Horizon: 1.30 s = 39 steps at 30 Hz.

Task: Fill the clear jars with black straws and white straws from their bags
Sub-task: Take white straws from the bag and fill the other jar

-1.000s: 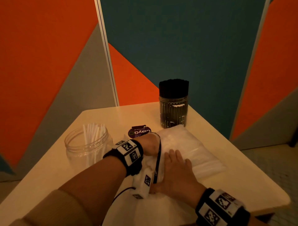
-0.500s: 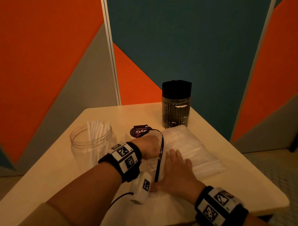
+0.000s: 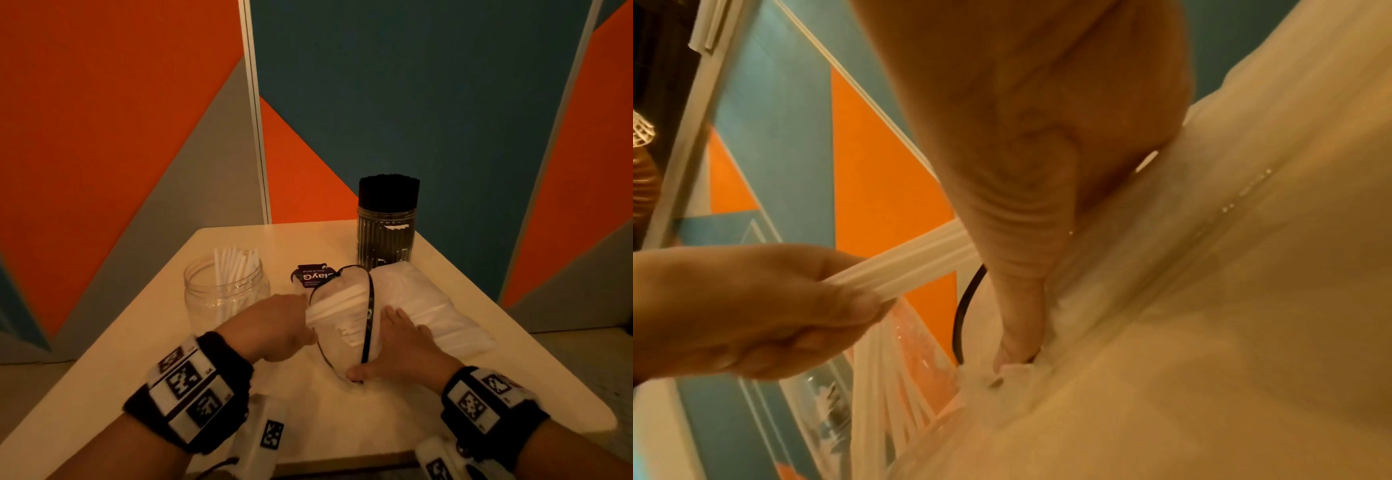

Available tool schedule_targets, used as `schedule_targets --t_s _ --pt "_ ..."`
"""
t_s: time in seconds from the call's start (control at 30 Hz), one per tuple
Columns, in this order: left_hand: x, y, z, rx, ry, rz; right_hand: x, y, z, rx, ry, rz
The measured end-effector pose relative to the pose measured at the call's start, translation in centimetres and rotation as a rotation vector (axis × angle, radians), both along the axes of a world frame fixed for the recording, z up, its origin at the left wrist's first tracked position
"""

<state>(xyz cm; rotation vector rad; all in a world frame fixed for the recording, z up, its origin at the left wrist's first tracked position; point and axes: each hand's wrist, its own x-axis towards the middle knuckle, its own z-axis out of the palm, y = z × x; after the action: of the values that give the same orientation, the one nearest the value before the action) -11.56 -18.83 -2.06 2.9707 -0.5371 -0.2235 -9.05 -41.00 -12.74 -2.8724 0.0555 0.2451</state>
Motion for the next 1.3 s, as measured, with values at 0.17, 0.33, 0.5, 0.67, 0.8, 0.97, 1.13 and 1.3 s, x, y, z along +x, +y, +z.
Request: schedule_targets --t_s 0.17,0.33,0.5,0.67,0.8,0.97,1.13,1.3 --pt "-3.1 3.5 1.7 -0.085 -0.007 -0.032 0.0 -1.1 0.4 -0.013 -0.004 -0.03" --pt "-3.2 4.1 1.1 -0.213 -0.002 -0.061 -1.2 -1.6 3.1 0.509 -0.169 0.058" --pt "-2.4 2.4 -0.8 -0.429 0.045 -0.109 -2.4 -0.9 8.8 1.106 -0.55 0.069" --pt "-2.2 -0.1 -1.3 -0.668 0.142 -0.137 -1.9 2.2 12.6 1.031 -0.775 0.192" --pt "-2.0 -1.1 -1.3 -0.87 0.241 -0.078 -1.0 3.5 14.0 0.836 -0.855 0.336" --pt "-1.9 -2.3 -1.2 -1.136 0.316 -0.049 -0.6 4.7 14.1 0.899 -0.825 0.421" --pt "-0.8 -2.4 -0.7 -1.466 0.26 0.067 -0.9 4.0 10.8 1.178 -0.856 0.255" --pt "0.6 -3.0 1.0 -1.98 0.365 0.214 -3.5 5.9 4.4 1.184 -1.035 0.256"
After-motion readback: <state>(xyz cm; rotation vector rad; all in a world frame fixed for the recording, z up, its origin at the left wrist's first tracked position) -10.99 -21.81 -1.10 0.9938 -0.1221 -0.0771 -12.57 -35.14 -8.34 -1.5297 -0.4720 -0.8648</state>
